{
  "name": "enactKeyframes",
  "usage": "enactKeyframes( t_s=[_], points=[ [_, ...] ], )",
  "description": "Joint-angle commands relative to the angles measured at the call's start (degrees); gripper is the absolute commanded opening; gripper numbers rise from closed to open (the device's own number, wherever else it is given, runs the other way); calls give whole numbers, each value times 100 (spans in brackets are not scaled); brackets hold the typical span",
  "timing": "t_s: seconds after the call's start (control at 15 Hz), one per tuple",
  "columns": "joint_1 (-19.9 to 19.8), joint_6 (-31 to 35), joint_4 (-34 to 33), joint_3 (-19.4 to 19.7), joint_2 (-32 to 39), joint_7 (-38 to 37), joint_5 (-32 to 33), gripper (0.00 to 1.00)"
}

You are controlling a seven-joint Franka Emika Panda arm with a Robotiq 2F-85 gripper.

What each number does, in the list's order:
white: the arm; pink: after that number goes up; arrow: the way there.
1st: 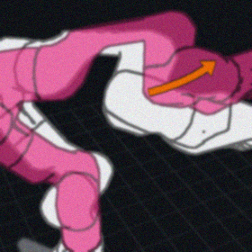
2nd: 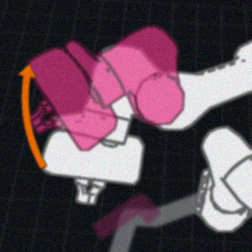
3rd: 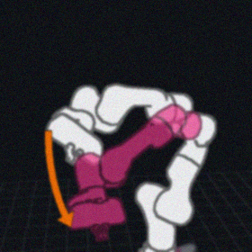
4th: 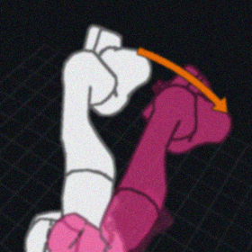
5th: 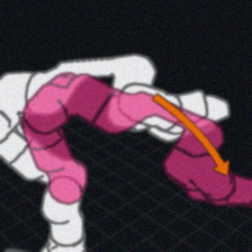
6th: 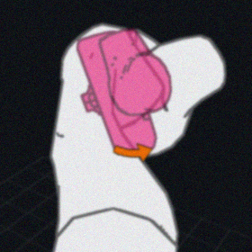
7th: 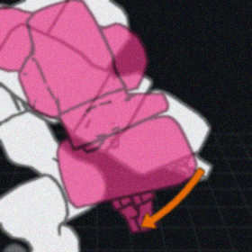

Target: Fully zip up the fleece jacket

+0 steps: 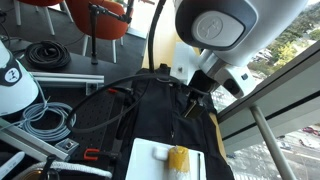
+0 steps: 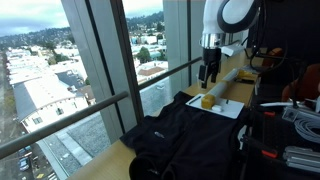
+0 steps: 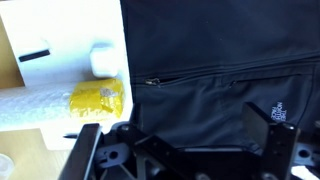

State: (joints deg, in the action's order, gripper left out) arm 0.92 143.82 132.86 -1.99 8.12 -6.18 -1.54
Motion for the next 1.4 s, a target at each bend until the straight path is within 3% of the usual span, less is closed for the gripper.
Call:
enactKeyframes(
  t_s=[0.0, 0.47, 1.33],
  points=[
    [-84, 626, 243, 35, 211, 472, -135, 100],
    [-65, 1573, 328, 50, 1000, 573, 50, 100],
    [216, 1703, -735, 286, 2282, 390, 233, 100]
  ],
)
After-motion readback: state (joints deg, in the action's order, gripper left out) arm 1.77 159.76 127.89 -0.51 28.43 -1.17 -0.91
